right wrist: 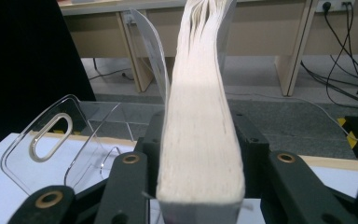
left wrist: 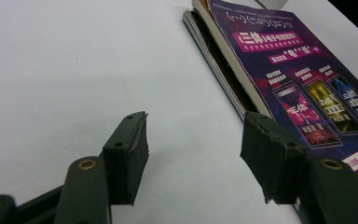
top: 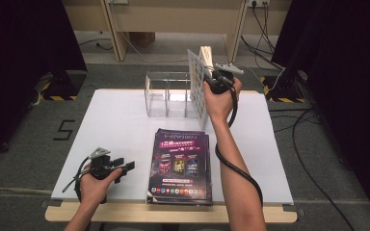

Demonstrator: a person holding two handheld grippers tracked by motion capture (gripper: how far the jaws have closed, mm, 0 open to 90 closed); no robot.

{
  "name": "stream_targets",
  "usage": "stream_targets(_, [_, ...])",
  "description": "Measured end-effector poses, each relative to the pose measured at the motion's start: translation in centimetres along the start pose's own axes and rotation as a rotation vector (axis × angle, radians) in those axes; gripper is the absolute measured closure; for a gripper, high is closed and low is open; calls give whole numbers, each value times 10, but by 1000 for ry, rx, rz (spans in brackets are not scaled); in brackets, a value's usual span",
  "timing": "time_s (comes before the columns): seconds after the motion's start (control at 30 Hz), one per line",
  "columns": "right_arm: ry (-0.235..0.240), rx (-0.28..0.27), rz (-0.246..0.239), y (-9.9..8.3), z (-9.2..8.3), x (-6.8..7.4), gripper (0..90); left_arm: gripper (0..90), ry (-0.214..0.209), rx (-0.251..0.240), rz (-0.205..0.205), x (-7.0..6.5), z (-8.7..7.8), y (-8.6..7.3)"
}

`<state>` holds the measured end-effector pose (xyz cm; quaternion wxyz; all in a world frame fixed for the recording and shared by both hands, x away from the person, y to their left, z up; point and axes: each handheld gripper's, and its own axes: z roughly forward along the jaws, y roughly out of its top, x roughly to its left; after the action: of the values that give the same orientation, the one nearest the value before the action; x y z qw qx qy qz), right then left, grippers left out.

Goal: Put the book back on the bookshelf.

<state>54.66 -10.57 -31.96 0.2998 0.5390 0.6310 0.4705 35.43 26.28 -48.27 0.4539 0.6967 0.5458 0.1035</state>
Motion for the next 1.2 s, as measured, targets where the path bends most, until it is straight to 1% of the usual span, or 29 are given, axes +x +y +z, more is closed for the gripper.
stream_targets(0.07, [-1,6,7,0,0,-1,629,401,0,0,1,0,0,0])
stream_targets(0.2, [1,12,4,2,1,-2,629,401,-1,-4,0,1,0,1])
stream_targets(0.33, [5,26,26,7,4,-1,632,401,1,-3,1,1,-1,1])
stream_targets(0.43, [10,41,40,11,8,-1,651,401,1,-4,-5,1,-1,1])
stream_targets(0.5, [7,52,43,12,9,0,679,400,2,-5,-4,2,-1,1])
stream_targets(0.6, [-17,54,25,12,10,2,714,401,2,-5,-4,2,-1,1])
stream_targets(0.73, [-30,52,-5,12,10,3,727,400,1,-2,-4,1,-1,1])
stream_targets(0.8, [-33,55,-9,12,10,3,728,400,0,-1,-2,1,-1,1])
stream_targets(1.07, [-51,67,2,15,14,3,720,400,-1,-1,0,3,-1,1])
stream_targets(1.17, [-48,65,20,15,15,4,728,400,-1,-5,-4,3,-1,1])
stream_targets(1.2, [-49,65,14,15,15,4,732,400,-1,-5,-6,3,-1,1])
